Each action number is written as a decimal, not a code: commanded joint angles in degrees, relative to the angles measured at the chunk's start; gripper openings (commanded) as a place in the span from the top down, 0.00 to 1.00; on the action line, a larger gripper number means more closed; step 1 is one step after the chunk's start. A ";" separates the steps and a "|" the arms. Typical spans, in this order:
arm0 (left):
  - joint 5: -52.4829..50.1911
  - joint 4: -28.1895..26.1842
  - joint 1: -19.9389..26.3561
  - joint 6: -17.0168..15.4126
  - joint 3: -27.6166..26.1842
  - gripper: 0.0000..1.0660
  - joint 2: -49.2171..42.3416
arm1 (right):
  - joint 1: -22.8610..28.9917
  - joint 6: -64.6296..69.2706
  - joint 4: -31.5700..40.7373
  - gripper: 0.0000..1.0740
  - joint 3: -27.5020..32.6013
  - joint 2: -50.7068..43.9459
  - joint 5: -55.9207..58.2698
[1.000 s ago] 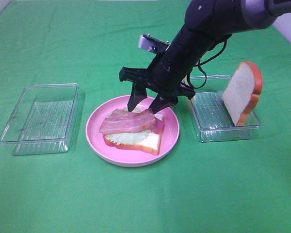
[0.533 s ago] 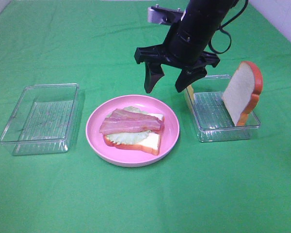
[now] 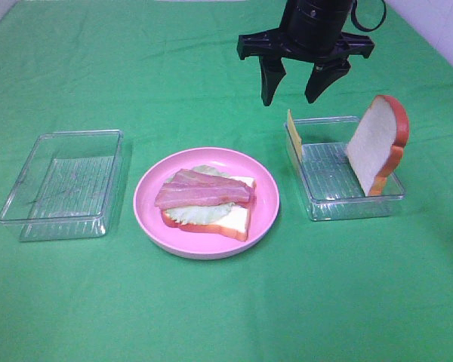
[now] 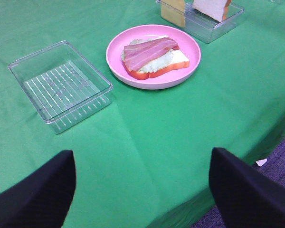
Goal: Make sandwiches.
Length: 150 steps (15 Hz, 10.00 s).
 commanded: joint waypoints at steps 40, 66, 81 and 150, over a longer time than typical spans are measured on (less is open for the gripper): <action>-0.52 -0.40 -0.11 0.00 0.17 0.30 -1.09 | 3.55 -25.32 39.02 1.00 0.97 6.99 0.34; -0.52 -0.40 -0.11 0.00 0.17 0.30 -1.09 | -4.53 -3.15 -2.12 0.38 -10.71 0.86 6.47; -0.52 -0.40 -0.11 0.00 0.17 0.30 -1.09 | -16.90 -5.96 -0.86 0.30 12.95 -3.78 -0.11; -0.52 -0.40 -0.11 0.06 0.17 0.30 -1.09 | -2.06 -9.45 2.18 0.37 64.86 -66.18 -6.76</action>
